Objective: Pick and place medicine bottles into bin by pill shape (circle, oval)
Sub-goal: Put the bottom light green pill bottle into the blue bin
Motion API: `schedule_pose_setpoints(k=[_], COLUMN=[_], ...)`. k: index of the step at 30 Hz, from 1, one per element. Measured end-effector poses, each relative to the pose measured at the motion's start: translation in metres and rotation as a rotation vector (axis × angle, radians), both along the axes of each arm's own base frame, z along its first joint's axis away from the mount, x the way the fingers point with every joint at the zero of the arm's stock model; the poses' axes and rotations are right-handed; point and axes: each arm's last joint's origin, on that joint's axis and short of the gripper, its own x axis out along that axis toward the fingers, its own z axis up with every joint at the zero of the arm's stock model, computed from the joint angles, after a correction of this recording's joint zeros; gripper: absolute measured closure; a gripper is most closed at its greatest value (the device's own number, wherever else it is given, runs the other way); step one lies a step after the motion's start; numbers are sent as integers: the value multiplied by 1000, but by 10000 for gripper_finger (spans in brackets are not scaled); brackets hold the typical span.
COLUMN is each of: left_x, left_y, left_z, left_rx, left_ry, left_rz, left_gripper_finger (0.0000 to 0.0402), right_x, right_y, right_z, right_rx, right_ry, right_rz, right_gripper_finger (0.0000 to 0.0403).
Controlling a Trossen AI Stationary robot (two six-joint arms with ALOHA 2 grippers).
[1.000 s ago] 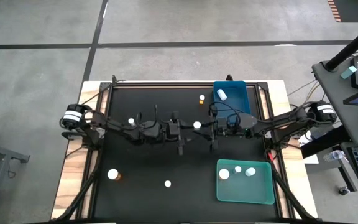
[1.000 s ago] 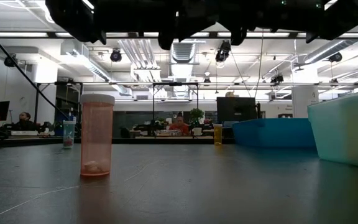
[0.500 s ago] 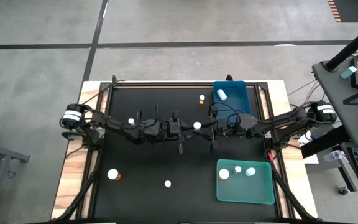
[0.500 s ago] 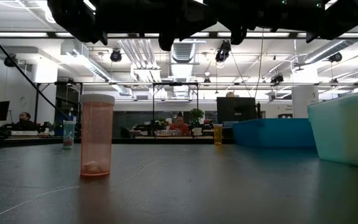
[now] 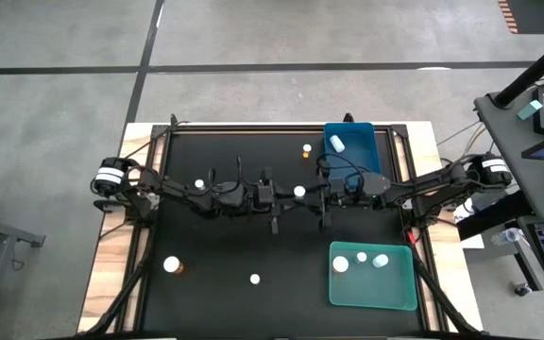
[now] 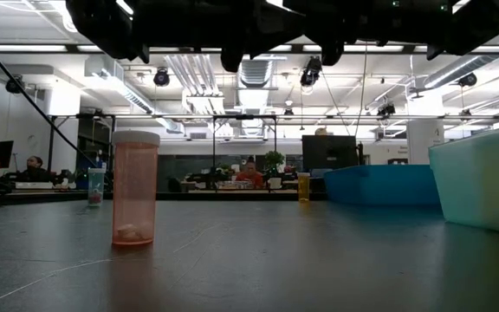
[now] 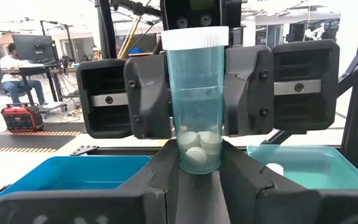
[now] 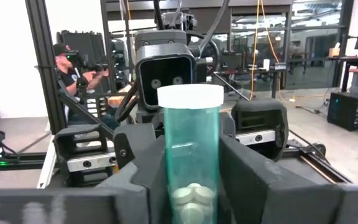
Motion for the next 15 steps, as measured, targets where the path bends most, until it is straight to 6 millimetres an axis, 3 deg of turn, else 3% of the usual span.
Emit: schedule_pose_setpoints(k=[7,15], left_x=[0,0], left_y=[0,1], left_z=[-4,-14], left_rx=[7,20], left_ry=[39,141], left_rz=[4,58], left_gripper_finger=[328,327], right_x=[-4,-8], right_y=[-1,-1], right_z=[4,18], right_rx=[-1,-43], right_ry=[15,190], right_rz=[-12,-14], right_gripper_finger=[197,182])
